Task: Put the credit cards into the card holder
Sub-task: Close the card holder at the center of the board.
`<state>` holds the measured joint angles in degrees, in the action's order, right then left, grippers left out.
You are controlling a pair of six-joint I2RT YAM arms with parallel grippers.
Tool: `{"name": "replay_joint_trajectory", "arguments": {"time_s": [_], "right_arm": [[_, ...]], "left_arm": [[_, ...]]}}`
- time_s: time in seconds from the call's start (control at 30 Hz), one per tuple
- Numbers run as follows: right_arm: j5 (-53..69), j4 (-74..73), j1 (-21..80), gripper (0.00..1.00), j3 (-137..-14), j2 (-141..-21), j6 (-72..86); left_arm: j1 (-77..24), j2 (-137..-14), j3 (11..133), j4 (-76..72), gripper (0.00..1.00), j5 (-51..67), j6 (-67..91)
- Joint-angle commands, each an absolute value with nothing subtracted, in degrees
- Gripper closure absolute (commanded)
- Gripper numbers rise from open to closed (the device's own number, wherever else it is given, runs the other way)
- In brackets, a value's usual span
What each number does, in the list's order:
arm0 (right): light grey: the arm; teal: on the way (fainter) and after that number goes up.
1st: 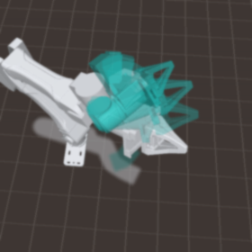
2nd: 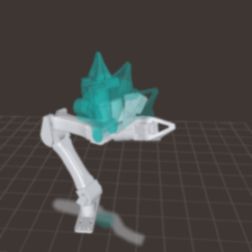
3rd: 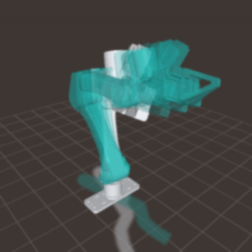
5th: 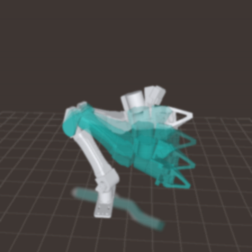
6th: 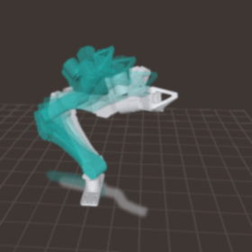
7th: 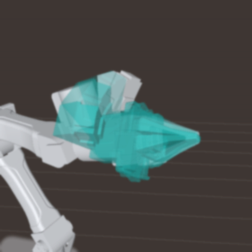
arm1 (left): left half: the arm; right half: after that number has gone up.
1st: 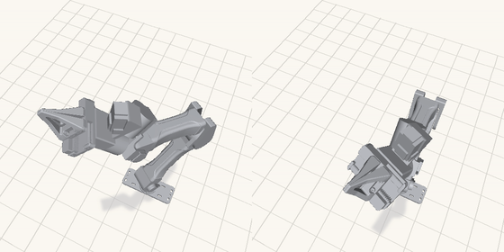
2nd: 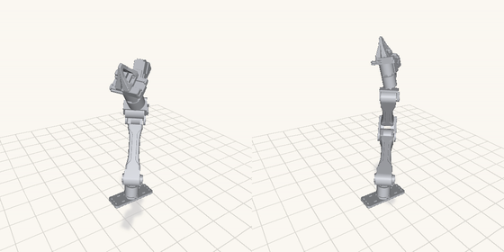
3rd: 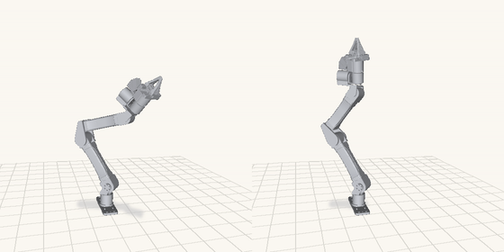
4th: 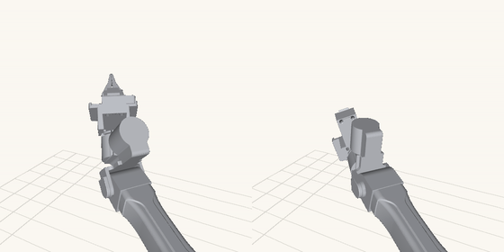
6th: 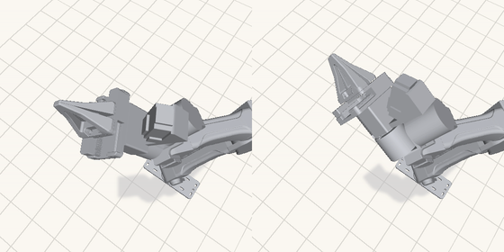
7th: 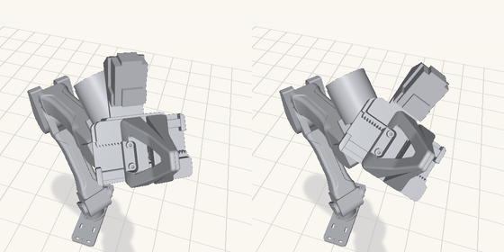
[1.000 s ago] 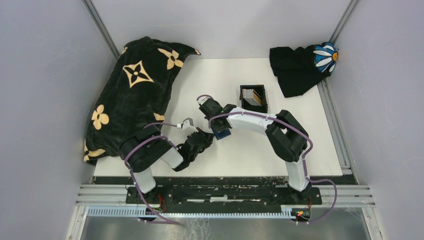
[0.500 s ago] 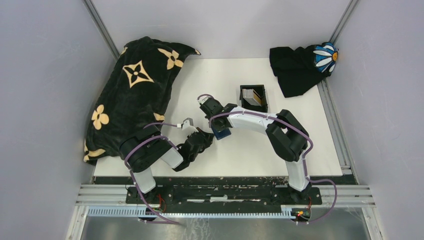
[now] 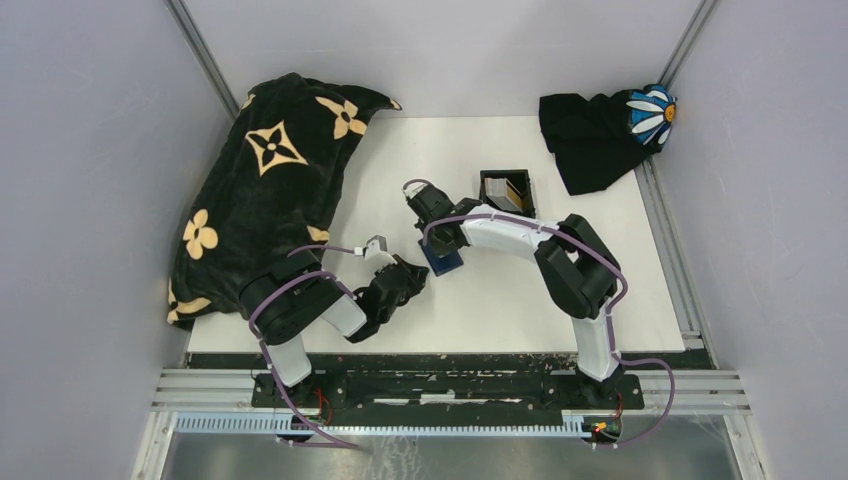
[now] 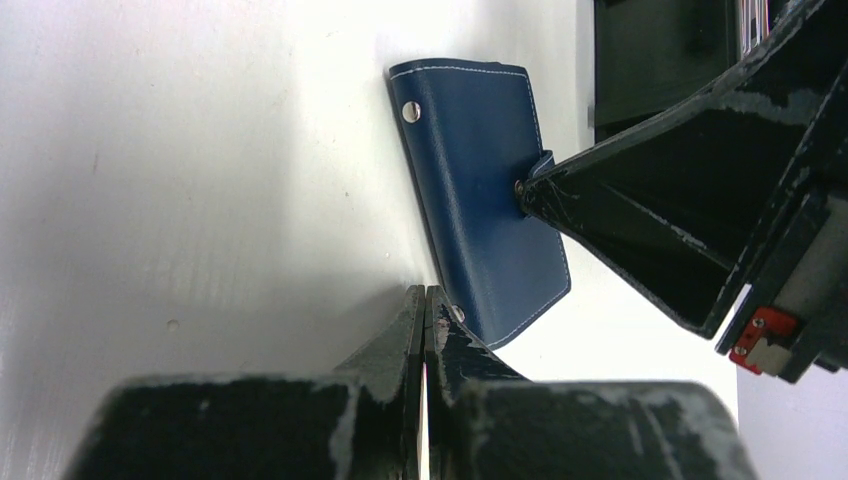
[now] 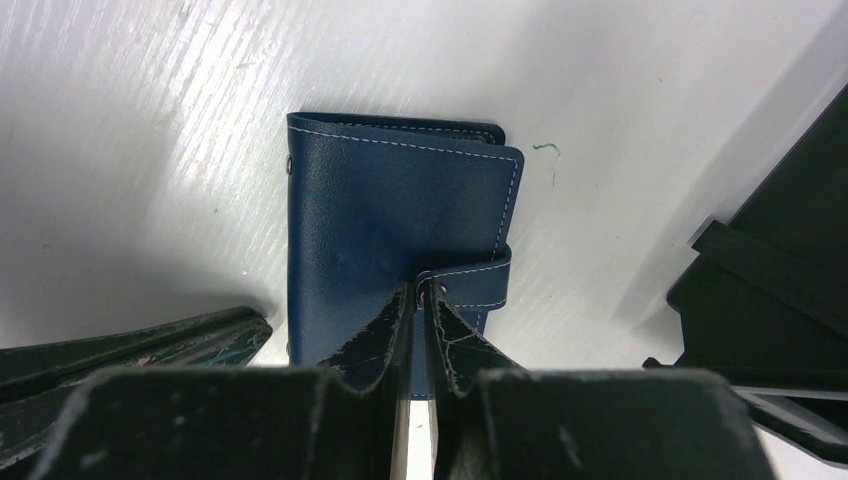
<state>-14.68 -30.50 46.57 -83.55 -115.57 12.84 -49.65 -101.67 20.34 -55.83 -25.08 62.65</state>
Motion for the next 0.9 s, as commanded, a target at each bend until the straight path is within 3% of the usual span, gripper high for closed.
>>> {"name": "replay_joint_trajectory", "arguments": {"time_s": [0.0, 0.87], "right_arm": [[-11.04, -31.42, 44.66, 0.88, -85.53, -118.34, 14.17], [10.33, -40.68, 31.82, 0.89, -101.36, -137.86, 19.92]], "left_arm": [[-49.95, -104.39, 19.54, -44.69, 0.97, -23.84, 63.54], [-49.92, -97.08, 24.22, -28.41, 0.97, -27.05, 57.46]]}}
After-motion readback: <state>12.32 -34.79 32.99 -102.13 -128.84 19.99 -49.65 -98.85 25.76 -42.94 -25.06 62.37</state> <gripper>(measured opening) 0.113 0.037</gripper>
